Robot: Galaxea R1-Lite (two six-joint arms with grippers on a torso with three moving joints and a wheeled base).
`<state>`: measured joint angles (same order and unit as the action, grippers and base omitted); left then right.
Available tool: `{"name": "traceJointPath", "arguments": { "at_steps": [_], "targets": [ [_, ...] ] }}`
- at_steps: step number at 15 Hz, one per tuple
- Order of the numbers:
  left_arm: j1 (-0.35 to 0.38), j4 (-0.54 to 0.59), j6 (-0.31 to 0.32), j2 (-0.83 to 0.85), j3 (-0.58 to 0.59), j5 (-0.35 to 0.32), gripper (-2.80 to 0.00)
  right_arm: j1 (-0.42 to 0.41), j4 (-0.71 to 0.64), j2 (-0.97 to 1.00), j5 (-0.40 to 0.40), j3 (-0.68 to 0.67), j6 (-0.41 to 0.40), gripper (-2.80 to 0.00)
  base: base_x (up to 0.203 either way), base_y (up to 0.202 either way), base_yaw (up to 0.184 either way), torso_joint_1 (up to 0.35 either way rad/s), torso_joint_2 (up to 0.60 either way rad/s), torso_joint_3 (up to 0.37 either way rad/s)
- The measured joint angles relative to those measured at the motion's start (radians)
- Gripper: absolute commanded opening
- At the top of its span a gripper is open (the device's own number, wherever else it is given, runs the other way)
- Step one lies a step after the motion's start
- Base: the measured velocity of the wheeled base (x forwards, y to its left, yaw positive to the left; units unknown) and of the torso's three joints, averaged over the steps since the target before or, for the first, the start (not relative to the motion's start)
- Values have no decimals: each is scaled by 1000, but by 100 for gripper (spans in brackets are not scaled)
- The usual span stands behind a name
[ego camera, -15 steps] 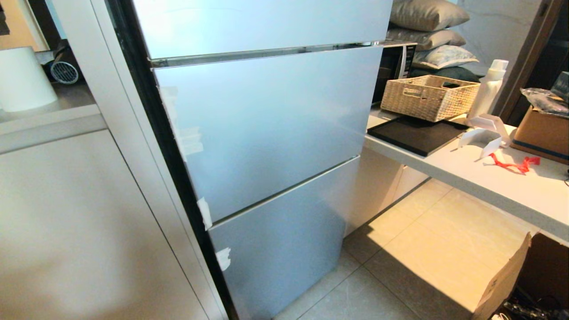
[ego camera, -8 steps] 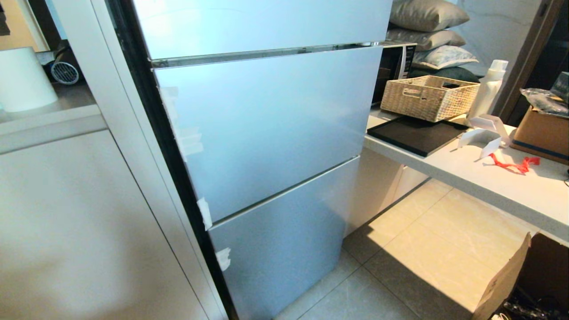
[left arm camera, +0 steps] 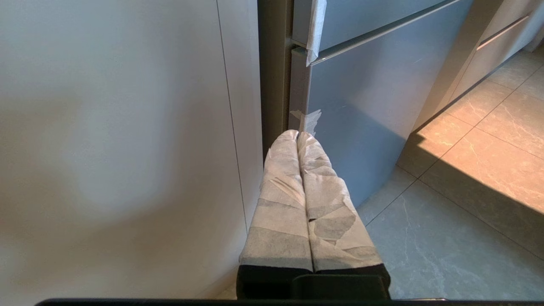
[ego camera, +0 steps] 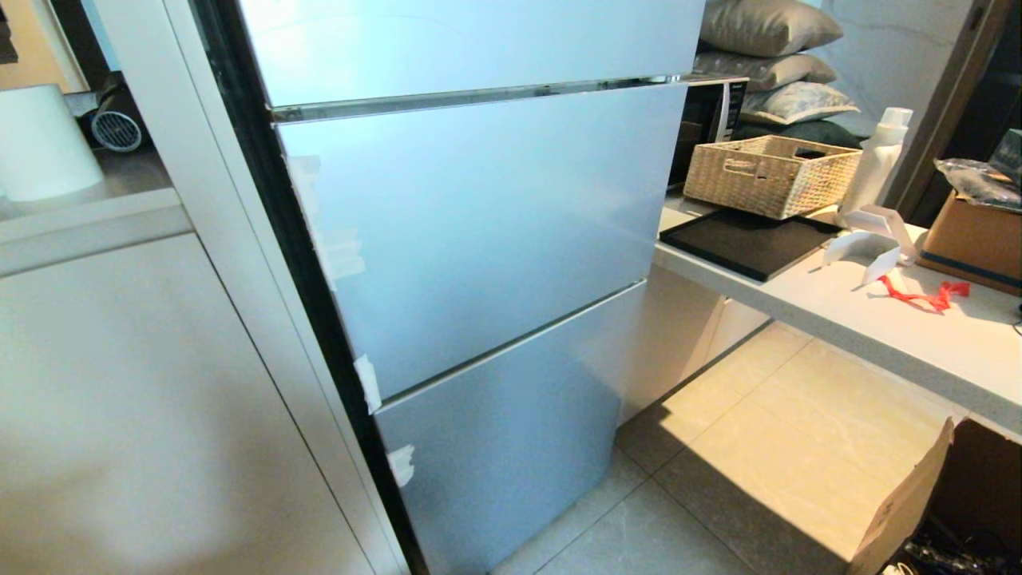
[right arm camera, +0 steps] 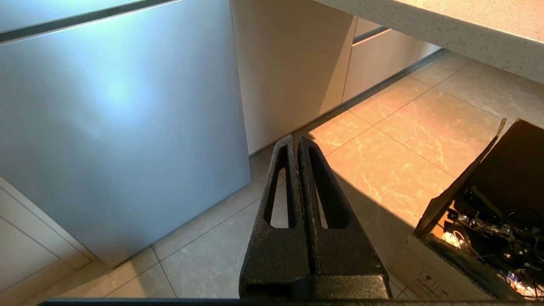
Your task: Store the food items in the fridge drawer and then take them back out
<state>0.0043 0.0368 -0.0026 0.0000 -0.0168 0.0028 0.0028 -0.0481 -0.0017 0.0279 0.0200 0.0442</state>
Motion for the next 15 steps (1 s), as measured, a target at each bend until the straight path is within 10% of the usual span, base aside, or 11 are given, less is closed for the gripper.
{"name": "traceJointPath", "arguments": {
  "at_steps": [8,12,15],
  "targets": [
    [0,-68,51,4,-36,-10,-280,0,-2,0,0,0,-2,-280,0,0,0,0,0,0],
    [-8,-98,-72,192,-208,-92,-280,0,-2,0,0,0,-1,-280,0,0,0,0,0,0],
    [-27,-232,-281,514,-328,-183,-280,0,-2,0,0,0,-2,-280,0,0,0,0,0,0]
  ]
}}
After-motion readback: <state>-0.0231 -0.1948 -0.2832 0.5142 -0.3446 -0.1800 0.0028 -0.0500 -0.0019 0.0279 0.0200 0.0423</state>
